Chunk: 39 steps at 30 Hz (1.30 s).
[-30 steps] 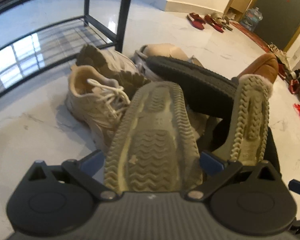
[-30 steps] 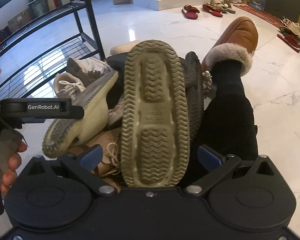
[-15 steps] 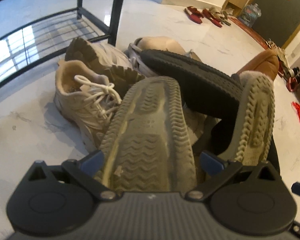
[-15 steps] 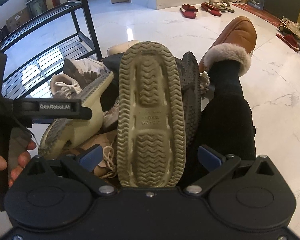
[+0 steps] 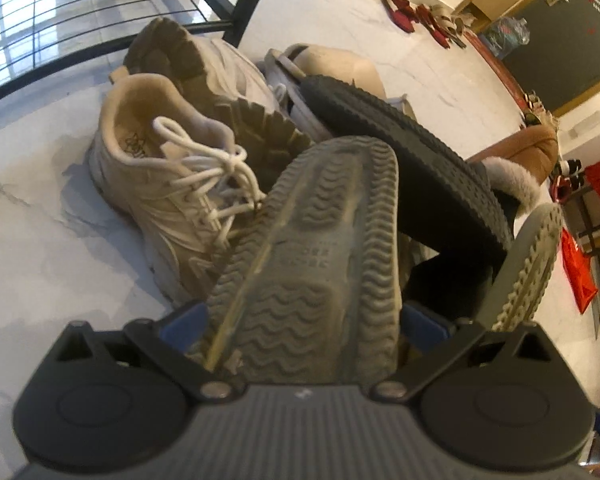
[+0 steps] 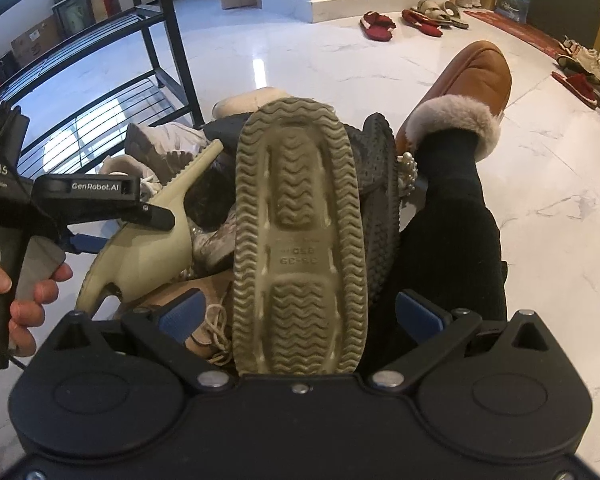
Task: Organize scattered shoes
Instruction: 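Lower the left tool onto the pale green slide and close its fingers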
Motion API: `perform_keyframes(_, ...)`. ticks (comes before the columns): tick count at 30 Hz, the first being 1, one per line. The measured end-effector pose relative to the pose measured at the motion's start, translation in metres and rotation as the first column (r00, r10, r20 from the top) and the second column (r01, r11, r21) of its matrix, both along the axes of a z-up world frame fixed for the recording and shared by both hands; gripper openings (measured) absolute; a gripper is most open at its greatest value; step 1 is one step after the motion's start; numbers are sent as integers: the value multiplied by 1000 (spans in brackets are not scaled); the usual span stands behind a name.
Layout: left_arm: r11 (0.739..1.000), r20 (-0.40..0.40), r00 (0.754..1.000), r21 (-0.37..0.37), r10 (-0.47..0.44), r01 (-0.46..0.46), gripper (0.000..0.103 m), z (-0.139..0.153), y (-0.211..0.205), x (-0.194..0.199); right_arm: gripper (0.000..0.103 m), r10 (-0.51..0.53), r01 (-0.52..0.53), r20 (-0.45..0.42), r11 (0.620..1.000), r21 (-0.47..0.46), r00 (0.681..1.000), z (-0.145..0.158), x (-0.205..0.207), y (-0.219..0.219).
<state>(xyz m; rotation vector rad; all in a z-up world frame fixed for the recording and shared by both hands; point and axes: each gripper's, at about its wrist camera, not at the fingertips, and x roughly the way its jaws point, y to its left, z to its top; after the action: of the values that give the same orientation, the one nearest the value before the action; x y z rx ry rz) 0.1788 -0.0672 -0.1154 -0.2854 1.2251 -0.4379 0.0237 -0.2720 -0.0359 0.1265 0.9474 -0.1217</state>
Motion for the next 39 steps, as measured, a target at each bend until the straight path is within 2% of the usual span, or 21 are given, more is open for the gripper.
perform_keyframes(4,993,80,992,75,-93,87,102,16,-19,-10,103,15,-15,0,1000,0,1000,1,1,4)
perform_keyframes(6,982,142,979,145,-144,123,102,23,-30,-18,103,21,-21,5,1000,1,1000,2,2,6)
perform_keyframes(8,941,236,939,290,-248,176,102,31,-54,-36,103,24,-24,9,1000,2,1000,3,2,7)
perform_keyframes(10,903,266,912,383,-312,197,102,32,-69,-47,103,22,-23,10,1000,7,1000,3,2,6)
perform_keyframes(11,860,276,888,466,-367,210,102,30,-81,-55,103,21,-21,10,1000,9,1000,4,1,6)
perform_keyframes(12,835,279,875,506,-396,216,102,28,-87,-59,103,17,-17,10,1000,10,1000,3,1,4)
perform_keyframes(13,782,287,844,582,-454,223,102,23,-96,-67,103,12,-12,10,1000,10,1000,3,1,2)
perform_keyframes(17,690,276,807,693,-522,208,102,4,-105,-75,103,-3,2,-15,999,-47,1000,0,0,-1)
perform_keyframes(21,686,266,817,699,-512,202,102,-1,-99,-69,103,-43,43,-8,999,21,999,1,-2,-17)
perform_keyframes(26,680,241,838,707,-490,194,102,-9,-94,-60,103,-65,65,3,998,16,998,4,0,-24)
perform_keyframes(30,707,226,860,680,-457,197,102,-15,-86,-53,103,-66,66,7,998,20,998,4,0,-22)
perform_keyframes(32,718,238,855,666,-460,201,102,-15,-81,-52,103,-63,63,3,998,16,998,2,0,-21)
perform_keyframes(34,719,247,846,663,-472,208,102,-15,-80,-54,103,-63,63,-4,998,19,998,0,0,-21)
perform_keyframes(39,741,260,839,632,-478,226,92,-14,-77,-59,103,-68,68,-8,997,27,998,0,-2,-22)
